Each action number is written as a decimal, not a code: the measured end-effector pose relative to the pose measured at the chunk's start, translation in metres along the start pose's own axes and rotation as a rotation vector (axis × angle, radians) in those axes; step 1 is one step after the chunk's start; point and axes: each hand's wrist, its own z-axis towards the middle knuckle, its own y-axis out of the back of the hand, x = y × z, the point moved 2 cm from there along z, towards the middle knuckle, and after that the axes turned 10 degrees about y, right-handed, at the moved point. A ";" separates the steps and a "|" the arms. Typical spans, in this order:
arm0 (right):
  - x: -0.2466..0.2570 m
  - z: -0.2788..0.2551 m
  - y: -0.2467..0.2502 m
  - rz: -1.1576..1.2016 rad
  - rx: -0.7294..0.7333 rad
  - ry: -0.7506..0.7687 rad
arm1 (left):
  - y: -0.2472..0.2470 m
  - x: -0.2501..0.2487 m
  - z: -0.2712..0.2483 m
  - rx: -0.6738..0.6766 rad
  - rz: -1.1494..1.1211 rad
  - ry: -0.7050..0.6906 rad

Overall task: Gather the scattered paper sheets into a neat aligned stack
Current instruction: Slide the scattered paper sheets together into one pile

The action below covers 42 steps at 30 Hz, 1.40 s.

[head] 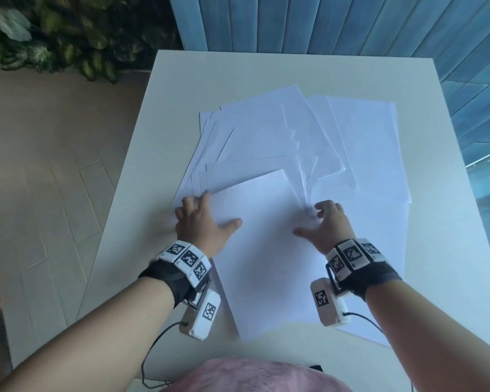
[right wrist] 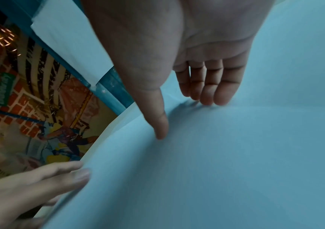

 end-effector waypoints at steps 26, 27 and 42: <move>-0.021 -0.014 0.014 -0.003 -0.137 0.009 | 0.008 0.011 0.008 0.125 -0.159 0.028; -0.021 -0.015 0.018 -0.003 -0.176 0.006 | 0.009 0.013 0.007 0.115 -0.168 0.044; 0.005 -0.011 -0.010 -0.088 -0.086 -0.211 | -0.001 -0.018 -0.005 0.298 -0.157 0.027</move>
